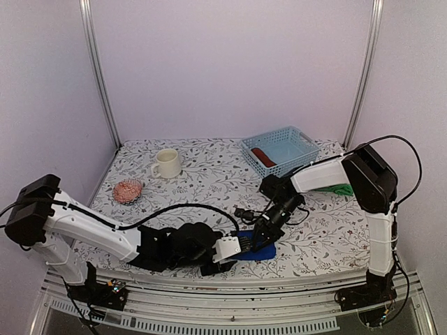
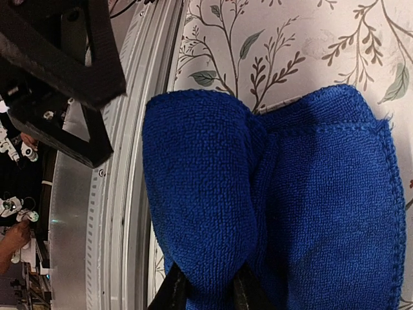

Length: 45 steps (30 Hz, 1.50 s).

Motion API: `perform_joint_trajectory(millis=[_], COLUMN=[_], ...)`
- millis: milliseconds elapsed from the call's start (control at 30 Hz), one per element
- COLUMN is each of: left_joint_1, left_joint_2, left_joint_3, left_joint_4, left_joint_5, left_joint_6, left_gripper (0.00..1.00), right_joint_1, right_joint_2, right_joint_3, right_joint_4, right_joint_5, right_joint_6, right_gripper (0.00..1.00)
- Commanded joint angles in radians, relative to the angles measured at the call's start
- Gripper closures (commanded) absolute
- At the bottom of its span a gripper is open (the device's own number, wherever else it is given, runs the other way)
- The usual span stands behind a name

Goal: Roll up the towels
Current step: Roll the towel at the center of the board.

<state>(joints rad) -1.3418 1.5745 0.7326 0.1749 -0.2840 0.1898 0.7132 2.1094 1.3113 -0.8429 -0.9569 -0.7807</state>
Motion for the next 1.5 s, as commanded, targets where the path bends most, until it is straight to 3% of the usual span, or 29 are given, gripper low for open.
perform_joint_trajectory(millis=[0, 333, 467, 567, 733, 1000, 1167, 1467], left_joint_1=[-0.026, -0.032, -0.033, -0.032, -0.032, -0.008, 0.069, 0.275], left_joint_2=[0.103, 0.312, 0.338, 0.34, 0.327, 0.286, 0.272, 0.32], left_joint_3=[0.086, 0.22, 0.247, 0.256, 0.273, 0.265, 0.262, 0.301], left_joint_4=[-0.041, -0.058, -0.082, -0.121, -0.221, -0.326, -0.389, -0.426], left_joint_5=[-0.055, -0.151, -0.16, -0.139, -0.079, 0.092, 0.299, 0.69], left_joint_6=[0.14, 0.25, 0.241, 0.215, 0.136, 0.0, -0.134, -0.296], left_gripper=[0.41, 0.41, 0.51, 0.63, 0.79, 0.89, 0.92, 0.96], right_joint_1=[0.002, 0.002, 0.002, 0.001, -0.019, -0.132, -0.228, -0.148], right_joint_2=[0.059, 0.087, 0.085, 0.034, -0.106, -0.379, -0.546, -0.802], right_joint_3=[0.018, 0.074, 0.089, 0.082, 0.124, 0.075, 0.021, -0.271], right_joint_4=[-0.129, -0.157, -0.162, -0.131, -0.176, -0.092, -0.082, 0.098], right_joint_5=[0.057, 0.074, 0.074, 0.094, 0.13, 0.163, 0.11, 0.389], right_joint_6=[-0.023, 0.01, 0.015, 0.038, 0.047, 0.127, 0.152, 0.086], right_gripper=[0.85, 0.84, 0.8, 0.65, 0.54, 0.51, 0.51, 0.55])
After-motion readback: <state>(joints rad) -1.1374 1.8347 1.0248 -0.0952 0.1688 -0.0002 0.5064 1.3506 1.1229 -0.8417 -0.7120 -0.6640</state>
